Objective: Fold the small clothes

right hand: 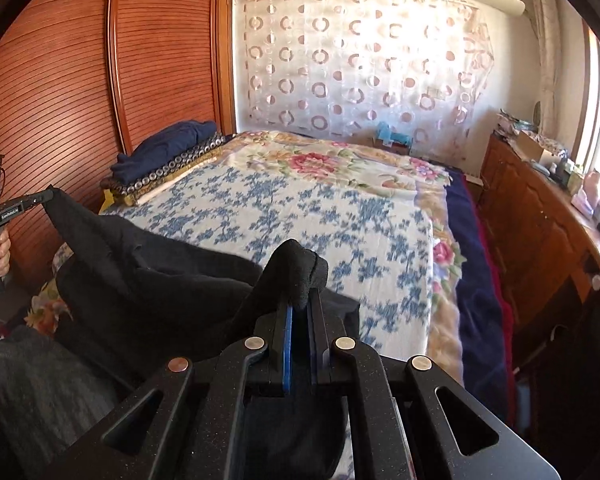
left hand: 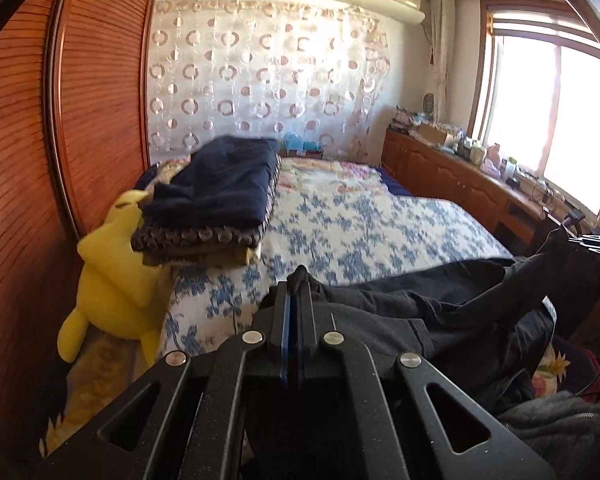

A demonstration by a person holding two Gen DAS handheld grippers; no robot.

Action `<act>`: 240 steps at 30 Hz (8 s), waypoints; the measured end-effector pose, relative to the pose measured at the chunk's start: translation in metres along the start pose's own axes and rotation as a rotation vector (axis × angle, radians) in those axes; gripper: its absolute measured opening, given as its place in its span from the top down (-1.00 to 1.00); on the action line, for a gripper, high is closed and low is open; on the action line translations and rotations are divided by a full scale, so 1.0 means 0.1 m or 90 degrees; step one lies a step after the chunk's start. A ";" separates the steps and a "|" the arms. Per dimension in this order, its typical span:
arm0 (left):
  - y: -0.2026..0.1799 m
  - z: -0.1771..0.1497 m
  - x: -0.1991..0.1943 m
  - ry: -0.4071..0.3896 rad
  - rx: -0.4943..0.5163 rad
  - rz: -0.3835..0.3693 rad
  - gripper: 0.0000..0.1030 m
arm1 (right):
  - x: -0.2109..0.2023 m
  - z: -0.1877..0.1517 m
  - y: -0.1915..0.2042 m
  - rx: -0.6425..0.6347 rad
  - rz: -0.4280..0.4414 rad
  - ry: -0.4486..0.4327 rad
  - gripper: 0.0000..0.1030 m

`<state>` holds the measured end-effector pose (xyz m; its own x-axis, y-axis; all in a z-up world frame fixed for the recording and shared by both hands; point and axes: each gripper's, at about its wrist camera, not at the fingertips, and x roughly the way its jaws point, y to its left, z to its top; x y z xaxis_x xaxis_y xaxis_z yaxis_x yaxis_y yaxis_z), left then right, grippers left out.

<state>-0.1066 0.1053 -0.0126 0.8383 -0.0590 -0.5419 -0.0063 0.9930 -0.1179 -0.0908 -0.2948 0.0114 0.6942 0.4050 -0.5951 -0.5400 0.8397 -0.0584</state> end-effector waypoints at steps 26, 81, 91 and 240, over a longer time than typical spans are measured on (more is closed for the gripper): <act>-0.05 -0.10 0.28 0.024 0.016 -0.008 -0.55 | 0.11 -0.09 -0.01 0.026 -0.002 0.013 0.03; 0.35 0.03 1.57 0.251 0.001 -0.120 0.68 | 1.57 -0.19 -0.48 0.130 -0.031 0.105 -0.07; 0.25 0.13 1.00 0.141 -0.019 -0.134 0.80 | 1.41 -0.23 -0.42 0.151 0.055 0.100 0.83; -0.15 0.24 1.69 0.162 0.075 0.014 0.43 | 1.49 0.66 -1.39 0.122 -0.111 0.113 -0.10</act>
<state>0.0488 0.0825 -0.0822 0.6742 -0.0465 -0.7371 0.0536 0.9985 -0.0140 0.1193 -0.3271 -0.0159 0.6656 0.1940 -0.7206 -0.3089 0.9506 -0.0293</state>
